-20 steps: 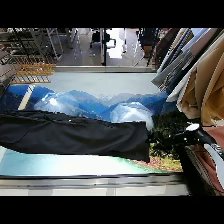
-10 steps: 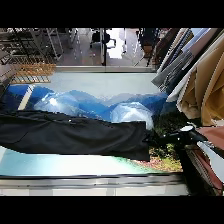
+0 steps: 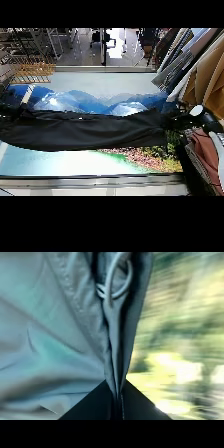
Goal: Fold the clothes and pants, and hang the long-sleeved shirts on hangers.
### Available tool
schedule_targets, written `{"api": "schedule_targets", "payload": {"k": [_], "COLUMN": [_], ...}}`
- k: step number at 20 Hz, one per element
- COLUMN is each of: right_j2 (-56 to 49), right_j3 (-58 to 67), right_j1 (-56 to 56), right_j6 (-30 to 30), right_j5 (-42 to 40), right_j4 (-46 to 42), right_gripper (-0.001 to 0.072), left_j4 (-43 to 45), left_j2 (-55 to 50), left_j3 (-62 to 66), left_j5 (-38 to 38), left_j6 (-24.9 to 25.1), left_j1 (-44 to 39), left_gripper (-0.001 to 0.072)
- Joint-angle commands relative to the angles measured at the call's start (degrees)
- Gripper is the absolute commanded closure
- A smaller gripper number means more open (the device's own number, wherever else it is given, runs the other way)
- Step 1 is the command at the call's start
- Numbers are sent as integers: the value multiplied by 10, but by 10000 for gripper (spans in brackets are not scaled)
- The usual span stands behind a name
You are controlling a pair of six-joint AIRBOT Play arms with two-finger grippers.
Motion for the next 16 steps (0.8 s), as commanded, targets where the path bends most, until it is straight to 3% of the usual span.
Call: {"api": "schedule_targets", "payload": {"k": [1,5,8,11,13,14,16], "right_j2": [54,56,47,-14,-96,-148,-238], "right_j3": [87,141,141,141,146,158,220], "right_j1": [-2,68,231,444,550,586,622], "right_j6": [130,129,136,228,259,260,239], "right_j5": [12,49,29,-140,-281,-334,-351], "right_j4": [-201,-136,-55,-78,-64,-42,17], "right_gripper": [693,693,694,694,694,693,688], "left_j4": [62,71,100,52,14,9,10], "left_j2": [1,0,7,47,84,96,106], "left_j3": [-89,-166,-130,-85,-83,-83,-83], "left_j5": [-22,42,23,0,1,1,0], "left_j6": [0,28,14,7,7,8,10], "left_j1": [-81,-146,-138,-95,-71,-64,-59], "left_gripper": [695,694,694,694,694,694,694]}}
